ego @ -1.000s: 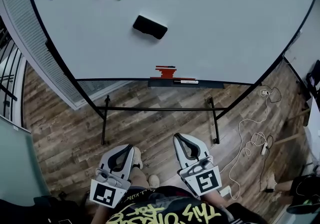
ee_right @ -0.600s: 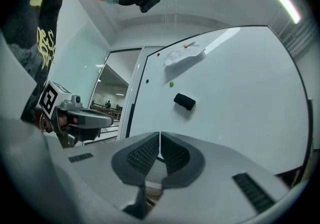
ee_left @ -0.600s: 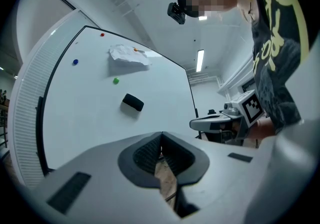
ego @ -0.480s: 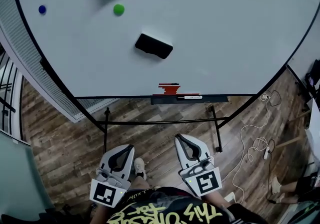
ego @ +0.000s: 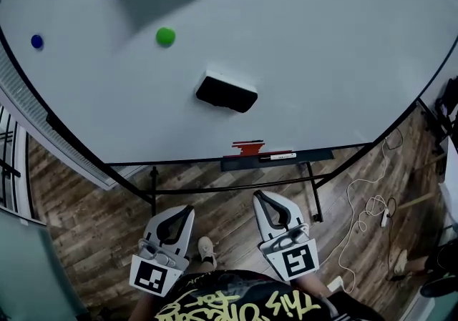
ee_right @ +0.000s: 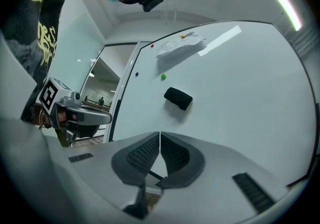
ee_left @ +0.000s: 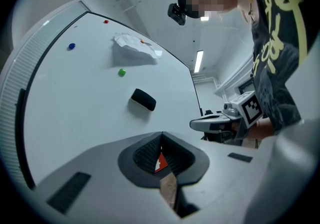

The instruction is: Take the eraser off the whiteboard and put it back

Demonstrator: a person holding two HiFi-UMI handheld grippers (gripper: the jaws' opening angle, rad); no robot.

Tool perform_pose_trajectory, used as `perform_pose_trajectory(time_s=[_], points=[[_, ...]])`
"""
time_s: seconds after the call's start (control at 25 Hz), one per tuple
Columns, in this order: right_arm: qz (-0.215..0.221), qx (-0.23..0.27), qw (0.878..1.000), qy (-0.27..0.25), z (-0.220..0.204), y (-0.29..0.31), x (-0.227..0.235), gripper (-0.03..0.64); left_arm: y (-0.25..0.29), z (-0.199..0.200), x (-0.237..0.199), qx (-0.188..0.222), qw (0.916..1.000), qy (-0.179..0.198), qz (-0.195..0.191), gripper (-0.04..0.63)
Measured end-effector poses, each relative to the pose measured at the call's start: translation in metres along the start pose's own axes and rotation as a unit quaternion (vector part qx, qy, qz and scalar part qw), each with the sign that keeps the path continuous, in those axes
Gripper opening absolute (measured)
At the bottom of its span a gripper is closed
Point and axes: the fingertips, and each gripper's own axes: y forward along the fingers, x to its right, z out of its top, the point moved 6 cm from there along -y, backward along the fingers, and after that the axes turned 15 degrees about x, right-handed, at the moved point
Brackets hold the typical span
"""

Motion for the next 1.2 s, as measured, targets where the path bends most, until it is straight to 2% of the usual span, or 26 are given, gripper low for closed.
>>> perform_pose_trajectory(time_s=[0.52, 0.96, 1.04, 1.2], points=[[-0.026, 0.013, 0.999, -0.025, -0.013, 0.055, 0.001, 0.011, 0.033, -0.006, -0.061, 0.002, 0.9994, 0.001, -0.033, 0.008], [-0.043, -0.005, 0.997, -0.066, -0.025, 0.089, 0.001, 0.012, 0.05, -0.016, -0.098, -0.003, 0.9986, -0.011, -0.053, 0.008], [-0.033, -0.017, 0.996, -0.077, -0.024, 0.092, 0.001, 0.012, 0.052, -0.015, -0.1, -0.001, 0.9986, -0.014, -0.05, 0.008], [0.0, -0.075, 0.988, -0.131, -0.026, 0.093, 0.004, 0.012, 0.055, -0.012, -0.1, 0.002, 0.9991, -0.012, -0.041, 0.008]])
